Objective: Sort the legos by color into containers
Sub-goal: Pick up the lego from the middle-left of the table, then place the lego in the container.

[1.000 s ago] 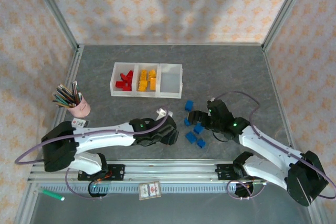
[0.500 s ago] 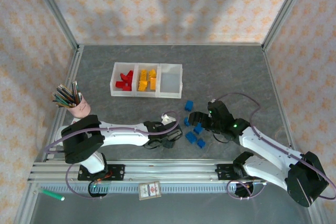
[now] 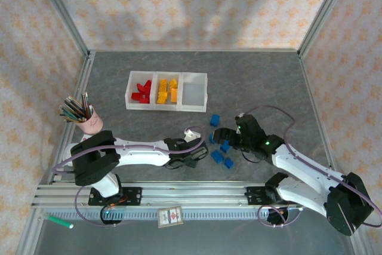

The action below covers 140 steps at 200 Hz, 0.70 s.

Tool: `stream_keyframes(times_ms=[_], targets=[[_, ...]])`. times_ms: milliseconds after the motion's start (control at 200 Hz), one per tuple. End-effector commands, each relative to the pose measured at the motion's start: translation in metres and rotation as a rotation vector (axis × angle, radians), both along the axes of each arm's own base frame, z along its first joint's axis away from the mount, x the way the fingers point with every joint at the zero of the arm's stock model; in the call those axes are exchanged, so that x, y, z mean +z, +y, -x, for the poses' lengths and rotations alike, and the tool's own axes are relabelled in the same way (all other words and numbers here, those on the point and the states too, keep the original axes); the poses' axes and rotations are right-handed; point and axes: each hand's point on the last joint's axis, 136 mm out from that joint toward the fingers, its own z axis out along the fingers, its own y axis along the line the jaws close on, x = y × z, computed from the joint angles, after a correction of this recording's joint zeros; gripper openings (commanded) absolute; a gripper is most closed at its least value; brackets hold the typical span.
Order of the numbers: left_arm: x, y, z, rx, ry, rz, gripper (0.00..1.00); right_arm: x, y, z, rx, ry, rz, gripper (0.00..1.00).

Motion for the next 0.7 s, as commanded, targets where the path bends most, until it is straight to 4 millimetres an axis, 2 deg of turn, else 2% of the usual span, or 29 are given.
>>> stream_keyframes(times_ms=[0, 145, 290, 460, 551, 646, 696], targets=[[0.019, 0.012, -0.007, 0.051, -0.07, 0.001, 0.36, 0.028, 0.016, -0.011, 0.047, -0.071, -0.065, 1.0], [0.043, 0.028, -0.018, 0.109, -0.125, 0.011, 0.36, 0.045, 0.032, -0.019, 0.08, -0.101, -0.096, 1.0], [0.072, 0.061, -0.041, 0.213, -0.191, 0.012, 0.35, 0.066, 0.056, -0.028, 0.117, -0.143, -0.12, 1.0], [0.118, 0.113, -0.089, 0.385, -0.307, 0.034, 0.34, 0.099, 0.094, -0.042, 0.169, -0.212, -0.184, 1.0], [0.136, 0.141, -0.116, 0.467, -0.338, 0.04, 0.34, 0.103, 0.113, -0.052, 0.184, -0.216, -0.196, 1.0], [0.144, 0.175, -0.143, 0.554, -0.372, 0.0, 0.34, 0.11, 0.13, -0.063, 0.199, -0.232, -0.203, 1.0], [0.145, 0.187, -0.156, 0.58, -0.368, 0.013, 0.34, 0.11, 0.136, -0.07, 0.199, -0.238, -0.202, 1.0]])
